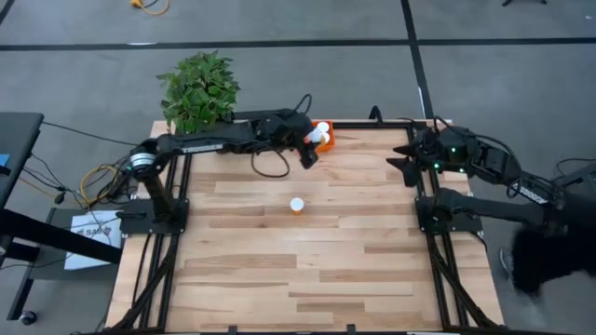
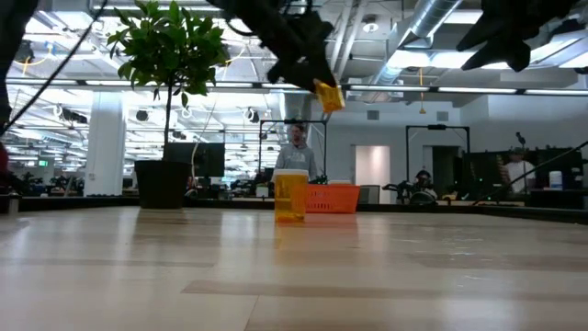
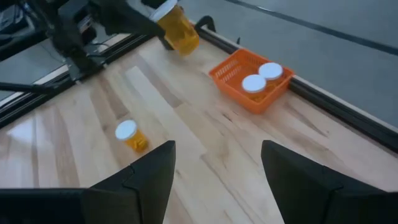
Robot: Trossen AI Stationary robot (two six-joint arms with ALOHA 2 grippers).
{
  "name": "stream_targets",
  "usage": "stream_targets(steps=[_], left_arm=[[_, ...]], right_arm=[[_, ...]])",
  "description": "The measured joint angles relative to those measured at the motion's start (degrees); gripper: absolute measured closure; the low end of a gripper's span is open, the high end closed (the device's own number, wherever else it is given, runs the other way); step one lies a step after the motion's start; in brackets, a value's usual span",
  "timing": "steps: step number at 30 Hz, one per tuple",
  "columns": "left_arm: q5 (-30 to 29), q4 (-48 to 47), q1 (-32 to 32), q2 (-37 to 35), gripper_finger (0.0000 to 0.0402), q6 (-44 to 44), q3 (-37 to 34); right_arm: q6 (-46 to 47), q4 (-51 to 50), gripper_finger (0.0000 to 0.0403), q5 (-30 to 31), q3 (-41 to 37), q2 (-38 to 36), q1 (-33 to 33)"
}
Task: Pick and place pill bottles into a basket
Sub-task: Put the orange pill bottle into the orange bin
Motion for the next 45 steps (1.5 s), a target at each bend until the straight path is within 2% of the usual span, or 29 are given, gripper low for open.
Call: stream_targets(steps=[10, 16, 23, 28, 34, 45], left_arm=[[-4.69, -13.48, 2.03, 13.62, 0.0206, -2.31, 21.28], [-6.55, -21.6, 2.97, 20.31, 0.0207, -6.66, 29.38], [-11.31, -24.11, 4.22, 21.09, 0.0207, -8.09, 30.16], [-7.97, -24.93, 6.3, 21.33, 0.0207, -9.82, 30.16], [-6.75, -24.28, 7.16, 24.96, 0.0207, -11.6, 30.14], [-9.47, -23.84, 8.56, 26.62, 0.0207, -11.33, 30.16]], right_arm=[[-0.97, -0.02, 0.0171, -0.04, 0.0, 0.0, -2.74], [-1.36, -0.08, 0.0171, -0.05, 0.0, 0.0, -3.05], [-1.38, -0.13, 0.0171, -0.09, 0.0, 0.0, -3.05], [-1.38, -0.13, 0.0171, -0.1, 0.0, 0.0, -3.05], [-1.38, -0.1, 0.0171, -0.11, 0.0, 0.0, -3.07], [-1.31, -0.1, 0.0171, -0.13, 0.0, 0.0, -3.05]])
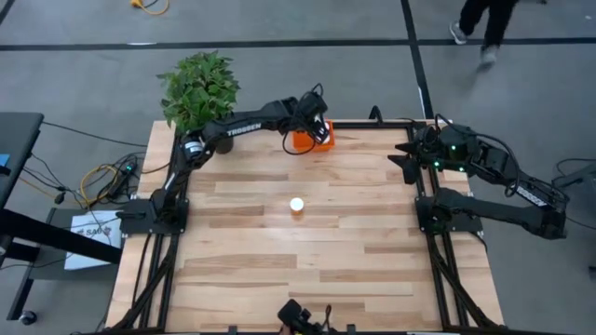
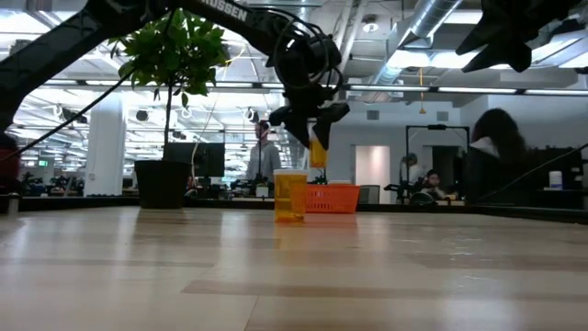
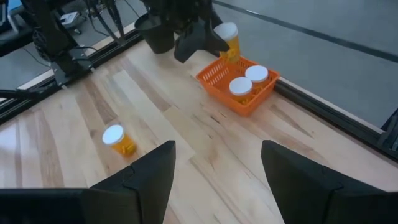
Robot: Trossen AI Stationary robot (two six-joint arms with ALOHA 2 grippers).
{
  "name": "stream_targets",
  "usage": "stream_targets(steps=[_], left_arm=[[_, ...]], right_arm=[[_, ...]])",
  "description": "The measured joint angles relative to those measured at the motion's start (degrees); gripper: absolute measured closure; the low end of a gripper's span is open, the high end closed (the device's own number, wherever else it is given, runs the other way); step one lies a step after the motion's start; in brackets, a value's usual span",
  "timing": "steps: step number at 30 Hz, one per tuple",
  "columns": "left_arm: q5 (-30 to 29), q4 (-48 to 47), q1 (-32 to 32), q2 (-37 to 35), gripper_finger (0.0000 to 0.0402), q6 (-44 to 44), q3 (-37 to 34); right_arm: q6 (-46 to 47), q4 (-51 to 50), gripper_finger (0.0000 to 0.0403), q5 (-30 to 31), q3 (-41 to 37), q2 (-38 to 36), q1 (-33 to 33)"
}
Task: Pick and place pill bottles into a basket
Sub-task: Put the orange pill bottle into the orange bin
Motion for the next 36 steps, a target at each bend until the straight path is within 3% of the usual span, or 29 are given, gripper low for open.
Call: stream_targets(steps=[21, 36], left_arm=[[2.44, -0.31, 1.37, 0.0, 0.0207, -0.93, -0.1], [3.97, 4.76, 1.26, -0.13, 0.0207, -2.94, -7.47]], right_arm=[[0.02, -0.04, 0.0171, 0.04, 0.0, 0.0, 0.0], [0.08, -0.1, 0.0171, 0.04, 0.0, 0.0, 0.0]])
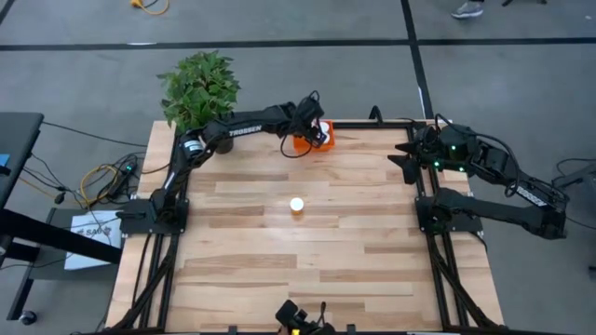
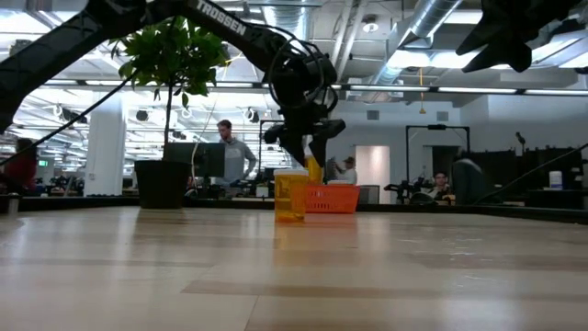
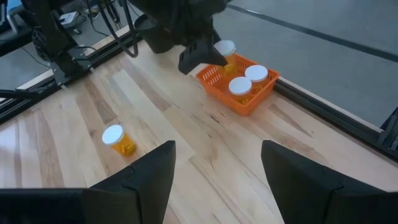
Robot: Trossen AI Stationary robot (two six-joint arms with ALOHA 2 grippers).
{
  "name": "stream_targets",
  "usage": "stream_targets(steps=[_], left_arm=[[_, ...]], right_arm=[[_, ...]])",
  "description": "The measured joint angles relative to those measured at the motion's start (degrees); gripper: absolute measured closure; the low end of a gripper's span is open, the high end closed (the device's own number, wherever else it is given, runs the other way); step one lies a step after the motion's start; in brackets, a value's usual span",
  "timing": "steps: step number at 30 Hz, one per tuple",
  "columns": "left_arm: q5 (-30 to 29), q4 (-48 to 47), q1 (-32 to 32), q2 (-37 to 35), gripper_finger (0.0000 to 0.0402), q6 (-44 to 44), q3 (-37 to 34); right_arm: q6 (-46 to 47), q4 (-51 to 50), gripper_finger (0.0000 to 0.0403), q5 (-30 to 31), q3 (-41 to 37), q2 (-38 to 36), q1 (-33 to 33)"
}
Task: Pick and place pill bottles into a basket
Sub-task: Put the orange pill bottle into the orange bin
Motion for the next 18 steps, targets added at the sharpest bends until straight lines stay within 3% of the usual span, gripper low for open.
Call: stream_targets(steps=[18], left_arm=[[0.89, 3.09, 1.08, 1.81, 0.0207, 1.78, -0.57]], right_arm=[[0.46, 0.0, 0.0171, 0.0, 0.0, 0.0, -0.02]])
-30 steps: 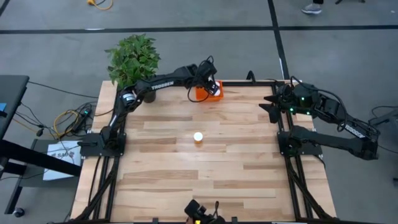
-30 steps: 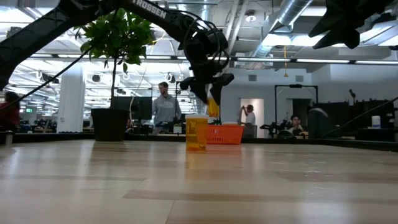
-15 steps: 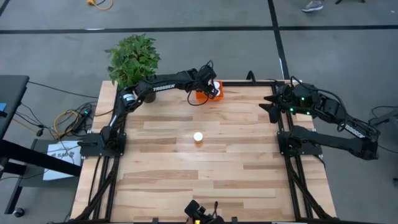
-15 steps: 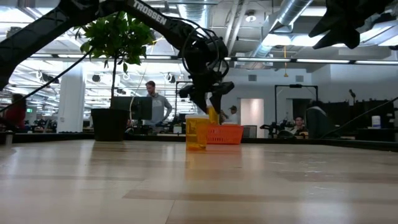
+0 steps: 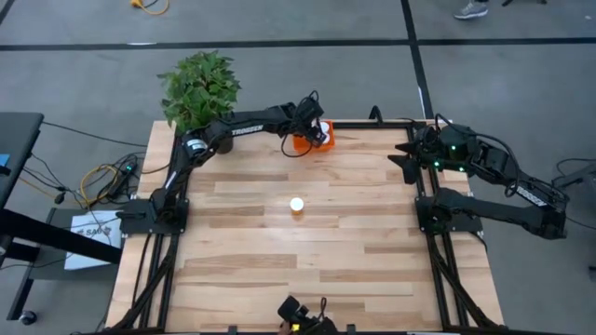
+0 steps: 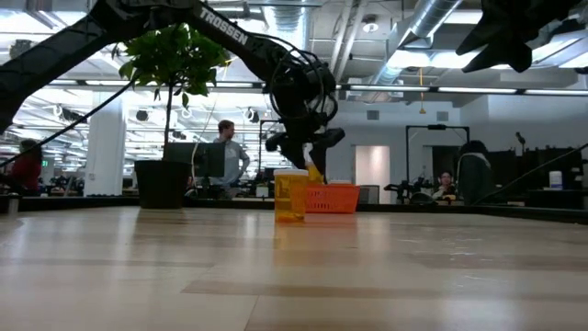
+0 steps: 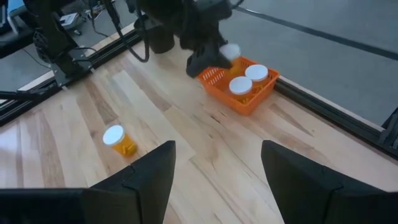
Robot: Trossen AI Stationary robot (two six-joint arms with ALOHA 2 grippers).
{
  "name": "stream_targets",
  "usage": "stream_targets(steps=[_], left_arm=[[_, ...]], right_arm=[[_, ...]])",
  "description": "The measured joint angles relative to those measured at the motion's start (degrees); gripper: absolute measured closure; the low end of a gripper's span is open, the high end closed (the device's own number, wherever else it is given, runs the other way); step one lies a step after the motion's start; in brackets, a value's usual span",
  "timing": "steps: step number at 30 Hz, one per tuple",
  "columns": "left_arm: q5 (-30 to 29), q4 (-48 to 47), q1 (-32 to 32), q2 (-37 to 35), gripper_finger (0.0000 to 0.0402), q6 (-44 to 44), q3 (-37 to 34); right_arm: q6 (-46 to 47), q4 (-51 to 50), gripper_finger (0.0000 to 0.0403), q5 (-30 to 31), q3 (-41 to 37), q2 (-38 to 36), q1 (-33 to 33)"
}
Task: Pick and place pill bottles into a basket
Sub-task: Put the orange pill bottle into the orange bin
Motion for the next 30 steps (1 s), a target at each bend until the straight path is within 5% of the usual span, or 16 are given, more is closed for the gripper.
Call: stream_targets(steps=[30], left_arm=[[-1.18, 2.0, -0.54, 2.19, 0.0207, 0.13, 0.04]], right_arm=[[0.04, -1.24, 0.0171, 0.01, 0.0, 0.0, -0.04]])
